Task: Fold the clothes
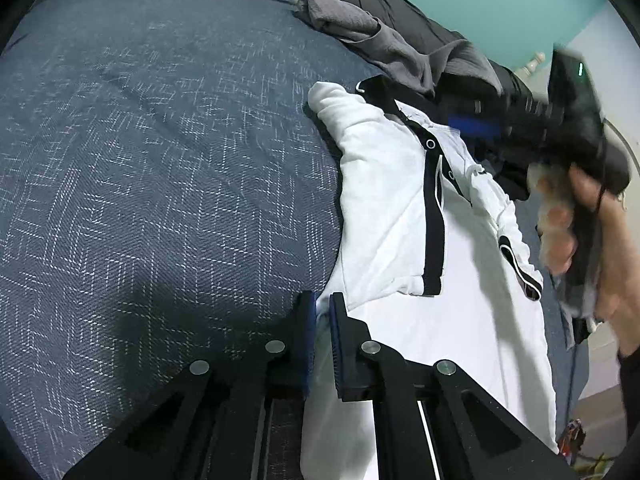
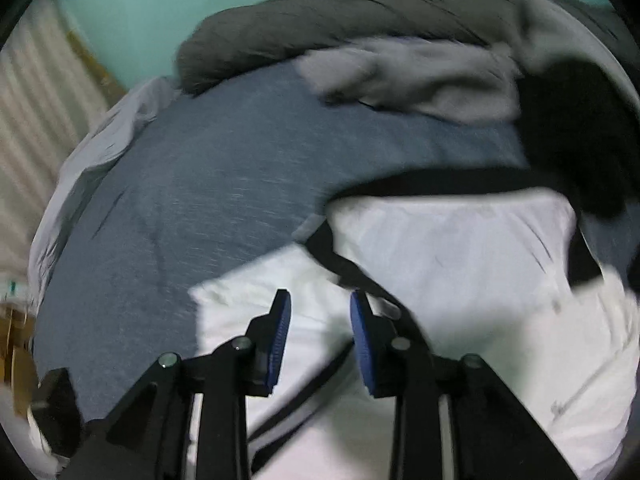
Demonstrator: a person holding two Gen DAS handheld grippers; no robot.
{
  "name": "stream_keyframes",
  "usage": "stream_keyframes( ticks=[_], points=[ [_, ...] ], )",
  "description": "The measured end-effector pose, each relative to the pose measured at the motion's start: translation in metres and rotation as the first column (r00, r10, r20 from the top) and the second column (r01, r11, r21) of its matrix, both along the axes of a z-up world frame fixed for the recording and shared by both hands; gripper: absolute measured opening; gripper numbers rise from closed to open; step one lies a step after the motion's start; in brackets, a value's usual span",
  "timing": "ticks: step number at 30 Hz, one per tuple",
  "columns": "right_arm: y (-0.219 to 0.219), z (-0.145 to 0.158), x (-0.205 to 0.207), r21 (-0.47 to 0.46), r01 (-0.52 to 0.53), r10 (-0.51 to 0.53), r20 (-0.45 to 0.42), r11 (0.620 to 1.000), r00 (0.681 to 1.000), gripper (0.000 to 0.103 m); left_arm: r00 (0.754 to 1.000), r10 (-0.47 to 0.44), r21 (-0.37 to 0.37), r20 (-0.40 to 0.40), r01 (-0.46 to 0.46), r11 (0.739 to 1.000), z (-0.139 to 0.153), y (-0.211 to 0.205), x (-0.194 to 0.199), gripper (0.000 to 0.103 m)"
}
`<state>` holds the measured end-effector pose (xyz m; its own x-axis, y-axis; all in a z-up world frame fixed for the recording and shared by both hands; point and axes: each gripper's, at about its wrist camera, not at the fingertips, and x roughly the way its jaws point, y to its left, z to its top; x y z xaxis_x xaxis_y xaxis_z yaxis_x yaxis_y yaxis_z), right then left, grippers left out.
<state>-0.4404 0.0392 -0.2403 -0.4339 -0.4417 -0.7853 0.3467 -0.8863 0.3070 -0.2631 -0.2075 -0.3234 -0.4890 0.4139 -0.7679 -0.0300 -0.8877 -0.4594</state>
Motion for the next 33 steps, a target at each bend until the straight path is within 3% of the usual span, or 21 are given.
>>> stream_keyframes(
  ticks=[7, 15, 16, 17, 20, 33],
  points=[
    [-0.099, -0.002, -0.016, 0.151, -0.238, 0.223, 0.11, 0.959, 0.969, 0.031, 1.0, 0.0, -0.003, 0.002, 0.0, 1.0, -0.001, 0.005, -0.002, 0.008],
    [-0.146, -0.023, -0.022, 0.309, -0.325, 0.294, 0.143, 0.894, 0.945, 0.031, 1.0, -0.006, 0.002, 0.004, 0.006, 1.0, -0.003, 0.007, -0.004, 0.008],
    [-0.152, -0.026, -0.022, 0.327, -0.335, 0.302, 0.148, 0.883, 0.942, 0.025, 1.0, -0.006, 0.001, 0.004, 0.006, 1.0, -0.003, 0.008, -0.005, 0.008],
    [-0.158, -0.028, -0.023, 0.346, -0.345, 0.31, 0.153, 0.873, 0.938, 0.011, 1.0, -0.008, -0.001, 0.004, 0.008, 1.0, -0.003, 0.009, -0.005, 0.008],
    [-0.161, -0.033, -0.028, 0.364, -0.339, 0.302, 0.156, 0.868, 0.941, 0.002, 1.0, -0.01, -0.001, 0.007, 0.01, 1.0, -0.005, 0.011, -0.005, 0.008],
    [-0.159, -0.028, -0.079, 0.27, -0.189, 0.174, 0.08, 0.944, 0.981, 0.001, 1.0, -0.007, 0.029, 0.021, 0.007, 1.0, -0.011, 0.012, -0.008, 0.006]
  ],
)
